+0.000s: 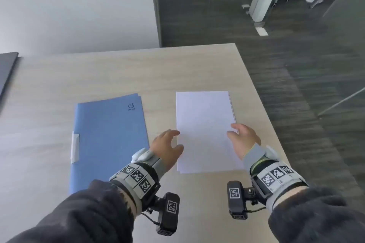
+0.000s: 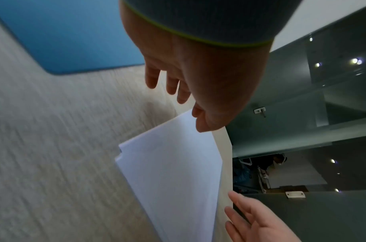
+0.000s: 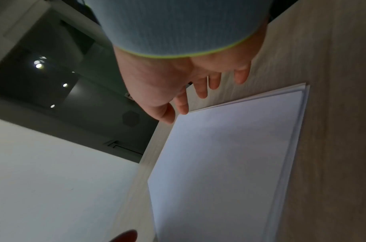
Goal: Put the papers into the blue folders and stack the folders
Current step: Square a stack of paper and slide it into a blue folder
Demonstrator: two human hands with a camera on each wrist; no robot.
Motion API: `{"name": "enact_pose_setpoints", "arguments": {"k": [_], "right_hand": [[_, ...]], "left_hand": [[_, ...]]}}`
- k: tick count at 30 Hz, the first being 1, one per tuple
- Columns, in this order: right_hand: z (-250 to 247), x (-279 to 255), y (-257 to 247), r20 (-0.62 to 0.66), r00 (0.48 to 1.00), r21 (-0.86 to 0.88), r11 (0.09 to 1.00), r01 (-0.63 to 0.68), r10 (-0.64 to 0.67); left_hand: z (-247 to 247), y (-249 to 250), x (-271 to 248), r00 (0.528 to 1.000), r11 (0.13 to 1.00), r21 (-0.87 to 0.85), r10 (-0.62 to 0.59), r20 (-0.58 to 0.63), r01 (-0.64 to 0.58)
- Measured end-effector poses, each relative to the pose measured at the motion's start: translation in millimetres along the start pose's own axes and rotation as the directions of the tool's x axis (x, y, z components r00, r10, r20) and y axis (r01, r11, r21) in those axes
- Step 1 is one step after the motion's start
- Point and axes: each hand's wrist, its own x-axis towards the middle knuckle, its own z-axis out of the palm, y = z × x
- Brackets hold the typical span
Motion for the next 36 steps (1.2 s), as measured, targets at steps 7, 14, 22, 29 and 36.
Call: {"name": "enact_pose_setpoints", "arguments": {"k": [7, 14, 22, 29, 36], "right_hand": [[20.3, -1.7, 26.8, 0.101, 0.994, 0.044, 0.998, 0.047, -0.051], [19.4, -6.2, 26.9, -0.015, 0.997, 0.308, 0.949, 0.072, -0.071], [0.2, -21.4, 37.2, -0.094, 0.988, 0.515, 0.843, 0.154, -0.123], [-2.5, -38.3, 55.2, 0.141, 0.988, 0.628, 0.778, -0.036, -0.068], [4.2, -62.0, 75.8, 0.184, 0.973, 0.375, 0.925, 0.062, -0.139]], "left_hand": [[44.3, -12.3, 1.2, 0.998, 0.989, 0.138, 0.049, 0.046, -0.055], [46.1, -4.9, -4.0, 0.997, 0.997, -0.002, 0.074, 0.029, -0.073], [39.9, -5.0, -21.9, 0.997, 0.93, -0.366, -0.019, -0.078, -0.011], [41.0, -16.0, -47.6, 0.998, 0.84, -0.542, -0.054, -0.041, 0.023], [47.7, -38.6, -72.1, 0.994, 0.802, -0.594, -0.1, -0.043, 0.055]]}}
